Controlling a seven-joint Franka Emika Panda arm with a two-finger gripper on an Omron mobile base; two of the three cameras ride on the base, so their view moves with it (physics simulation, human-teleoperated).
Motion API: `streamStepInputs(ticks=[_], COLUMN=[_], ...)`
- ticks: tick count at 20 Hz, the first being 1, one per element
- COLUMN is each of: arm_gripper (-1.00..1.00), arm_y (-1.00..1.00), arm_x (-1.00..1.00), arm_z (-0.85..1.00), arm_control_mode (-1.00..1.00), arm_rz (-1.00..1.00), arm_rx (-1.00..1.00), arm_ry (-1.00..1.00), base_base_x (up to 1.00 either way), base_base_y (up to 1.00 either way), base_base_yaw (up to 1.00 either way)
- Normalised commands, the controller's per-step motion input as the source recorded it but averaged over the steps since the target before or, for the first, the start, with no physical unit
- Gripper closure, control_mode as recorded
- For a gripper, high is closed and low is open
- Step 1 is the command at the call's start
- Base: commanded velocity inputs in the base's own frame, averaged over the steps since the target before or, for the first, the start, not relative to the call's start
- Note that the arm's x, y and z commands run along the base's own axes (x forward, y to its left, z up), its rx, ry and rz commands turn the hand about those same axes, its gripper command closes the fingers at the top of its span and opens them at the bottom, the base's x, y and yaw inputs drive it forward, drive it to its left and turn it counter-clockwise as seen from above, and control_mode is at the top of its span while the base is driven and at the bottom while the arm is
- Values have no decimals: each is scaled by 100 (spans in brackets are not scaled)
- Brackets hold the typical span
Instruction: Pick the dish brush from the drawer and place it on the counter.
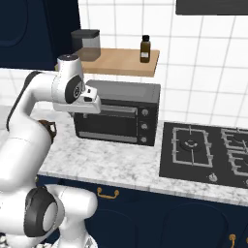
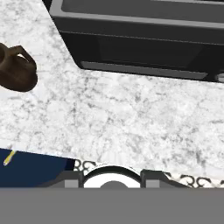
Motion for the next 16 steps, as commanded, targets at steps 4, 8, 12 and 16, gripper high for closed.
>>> streamStepInputs(ticks=[4, 8, 12, 16], arm_gripper=[-100, -100, -100, -100], arm_y=[35, 99, 100, 100], arm_x=[-63, -96, -80, -55], arm_z=[-2, -41, -64, -70], arm_control_mode=[-100, -100, -100, -100], arm_rz=[13, 14, 6, 3], arm_rx=[-1, 0, 0, 0], arm_ry=[-11, 0, 1, 3], base_base_x=[0, 0, 0, 0], base_base_y=[0, 0, 0, 0], base_base_yaw=[0, 0, 0, 0])
